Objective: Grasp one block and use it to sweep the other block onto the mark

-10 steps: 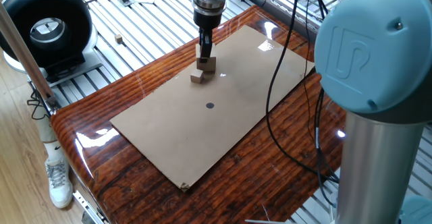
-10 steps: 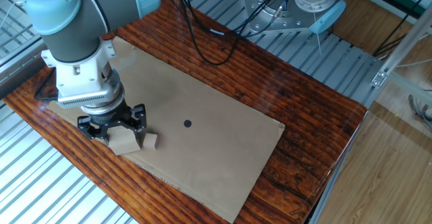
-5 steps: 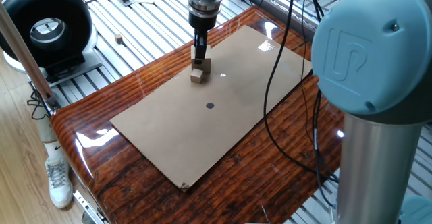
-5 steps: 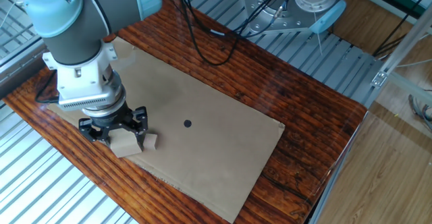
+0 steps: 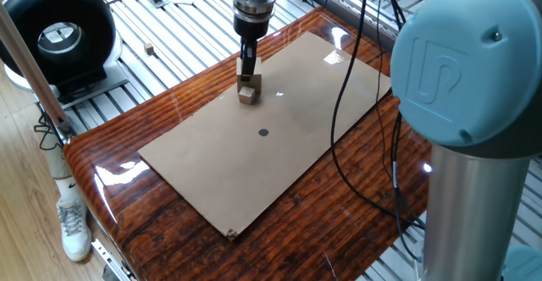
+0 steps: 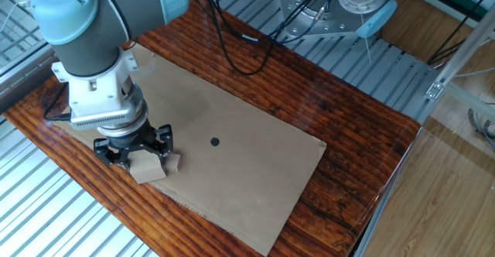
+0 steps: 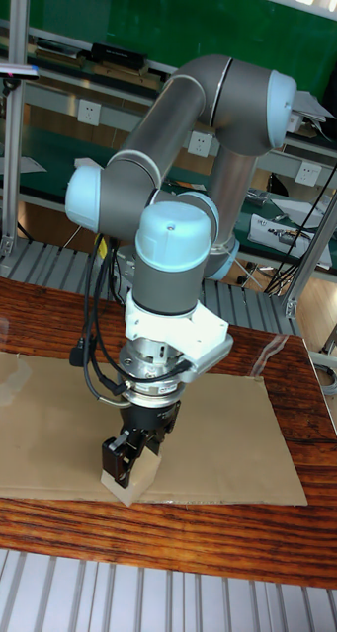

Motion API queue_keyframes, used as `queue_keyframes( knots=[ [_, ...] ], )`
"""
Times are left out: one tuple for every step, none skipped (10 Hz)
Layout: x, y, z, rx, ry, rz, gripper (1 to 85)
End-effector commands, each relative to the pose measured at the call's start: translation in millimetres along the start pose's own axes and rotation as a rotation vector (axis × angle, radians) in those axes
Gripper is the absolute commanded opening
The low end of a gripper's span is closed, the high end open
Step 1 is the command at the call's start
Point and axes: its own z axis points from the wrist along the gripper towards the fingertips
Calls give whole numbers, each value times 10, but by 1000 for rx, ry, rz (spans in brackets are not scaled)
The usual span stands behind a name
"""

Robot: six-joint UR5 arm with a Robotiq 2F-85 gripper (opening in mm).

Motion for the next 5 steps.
queue_keyframes(
  knots=[
    [-106, 146, 68, 2, -11, -3, 417],
    [-125, 206, 95, -1, -10, -10, 407],
    [-128, 268, 85, -6, -6, -32, 407],
    [-41, 245, -5, 6, 25, -74, 403],
    [126, 204, -234, 0, 74, -110, 393]
  ],
)
